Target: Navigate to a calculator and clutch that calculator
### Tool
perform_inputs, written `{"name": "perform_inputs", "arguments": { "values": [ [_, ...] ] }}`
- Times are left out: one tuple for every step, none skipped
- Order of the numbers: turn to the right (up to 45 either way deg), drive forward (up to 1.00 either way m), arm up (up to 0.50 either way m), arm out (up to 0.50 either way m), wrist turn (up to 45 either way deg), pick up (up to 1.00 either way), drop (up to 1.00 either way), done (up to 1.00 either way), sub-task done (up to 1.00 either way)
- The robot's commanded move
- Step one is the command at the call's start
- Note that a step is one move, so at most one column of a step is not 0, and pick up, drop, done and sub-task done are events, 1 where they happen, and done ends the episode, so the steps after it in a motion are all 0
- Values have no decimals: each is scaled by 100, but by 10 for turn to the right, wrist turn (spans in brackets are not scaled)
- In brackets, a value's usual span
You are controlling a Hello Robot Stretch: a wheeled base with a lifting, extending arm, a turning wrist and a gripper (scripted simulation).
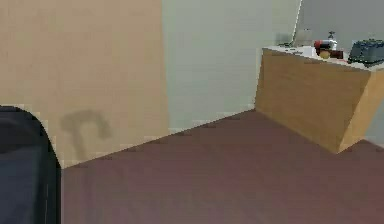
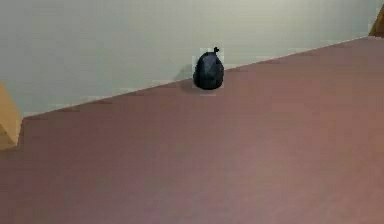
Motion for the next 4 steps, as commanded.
{"name": "perform_inputs", "arguments": {
  "values": [
    [450,0,0,0,0,0,0,0,0],
    [150,0,0,0,0,0,0,0,0],
    [0,15,0,0,0,0,0,0,0],
    [450,0,0,0,0,0,0,0,0]
  ]
}}
